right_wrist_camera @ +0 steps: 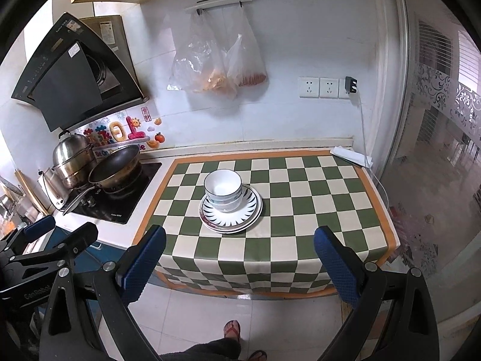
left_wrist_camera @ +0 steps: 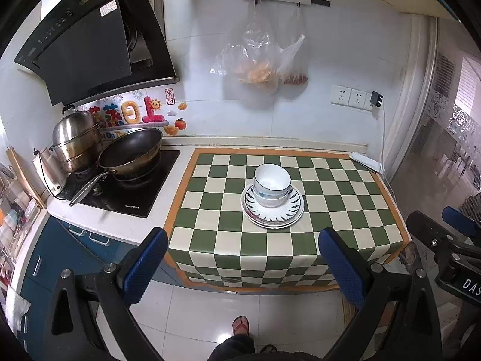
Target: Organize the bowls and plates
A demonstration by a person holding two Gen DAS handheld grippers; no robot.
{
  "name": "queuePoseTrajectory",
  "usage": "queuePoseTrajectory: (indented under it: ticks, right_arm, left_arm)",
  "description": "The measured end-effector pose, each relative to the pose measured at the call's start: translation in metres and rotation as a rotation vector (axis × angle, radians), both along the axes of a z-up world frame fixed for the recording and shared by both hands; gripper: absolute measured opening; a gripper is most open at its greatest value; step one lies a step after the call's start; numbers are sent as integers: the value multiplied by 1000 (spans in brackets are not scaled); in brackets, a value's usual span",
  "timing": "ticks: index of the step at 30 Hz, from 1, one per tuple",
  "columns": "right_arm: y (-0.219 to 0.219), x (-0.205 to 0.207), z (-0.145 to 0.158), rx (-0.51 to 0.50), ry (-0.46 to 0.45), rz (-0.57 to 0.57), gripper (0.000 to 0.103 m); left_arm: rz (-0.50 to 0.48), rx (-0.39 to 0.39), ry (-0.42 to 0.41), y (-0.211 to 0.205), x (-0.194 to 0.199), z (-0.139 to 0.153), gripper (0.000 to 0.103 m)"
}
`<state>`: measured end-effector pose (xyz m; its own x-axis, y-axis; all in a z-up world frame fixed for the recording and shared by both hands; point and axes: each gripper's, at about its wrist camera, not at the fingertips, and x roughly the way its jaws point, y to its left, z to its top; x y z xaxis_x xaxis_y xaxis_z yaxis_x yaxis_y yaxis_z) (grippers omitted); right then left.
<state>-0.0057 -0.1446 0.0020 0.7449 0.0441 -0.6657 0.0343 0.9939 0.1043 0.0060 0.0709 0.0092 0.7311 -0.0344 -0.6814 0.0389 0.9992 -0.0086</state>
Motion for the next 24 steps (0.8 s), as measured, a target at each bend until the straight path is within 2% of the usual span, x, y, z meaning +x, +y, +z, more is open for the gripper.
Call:
queuePoseTrajectory:
  ticks: [24]
  right_arm:
    - [4,16,-4,-7,6,9,101]
  left_arm:
    - [7,-3,5,2,1,3,103]
